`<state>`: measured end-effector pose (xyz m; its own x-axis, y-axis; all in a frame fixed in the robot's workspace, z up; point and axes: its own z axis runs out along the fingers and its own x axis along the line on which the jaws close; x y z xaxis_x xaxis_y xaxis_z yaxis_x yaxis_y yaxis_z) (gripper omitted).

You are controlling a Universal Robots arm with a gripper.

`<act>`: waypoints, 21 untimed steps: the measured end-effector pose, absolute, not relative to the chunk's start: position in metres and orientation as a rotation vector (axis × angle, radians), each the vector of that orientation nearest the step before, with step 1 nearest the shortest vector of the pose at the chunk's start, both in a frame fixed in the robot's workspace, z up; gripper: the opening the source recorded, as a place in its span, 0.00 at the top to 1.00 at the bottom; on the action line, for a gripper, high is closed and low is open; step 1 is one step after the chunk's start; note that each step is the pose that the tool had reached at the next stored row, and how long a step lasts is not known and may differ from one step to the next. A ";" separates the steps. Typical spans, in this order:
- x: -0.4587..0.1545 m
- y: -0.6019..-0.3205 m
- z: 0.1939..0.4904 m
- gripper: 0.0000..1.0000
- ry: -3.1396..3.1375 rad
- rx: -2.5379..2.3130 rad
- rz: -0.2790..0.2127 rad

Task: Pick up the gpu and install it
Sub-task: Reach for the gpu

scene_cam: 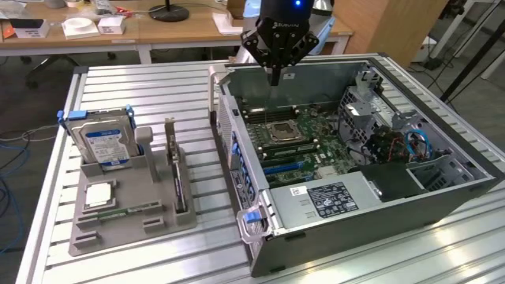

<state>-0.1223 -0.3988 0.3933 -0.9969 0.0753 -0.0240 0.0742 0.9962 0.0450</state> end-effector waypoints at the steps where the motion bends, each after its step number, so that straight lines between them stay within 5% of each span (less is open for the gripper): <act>1: -0.122 -0.399 0.393 0.89 3.113 0.117 0.069; 21: -0.132 -0.399 0.392 0.89 3.113 0.117 0.069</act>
<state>-0.1322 -0.3989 0.3917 -0.9969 0.0753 -0.0240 0.0741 0.9962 0.0451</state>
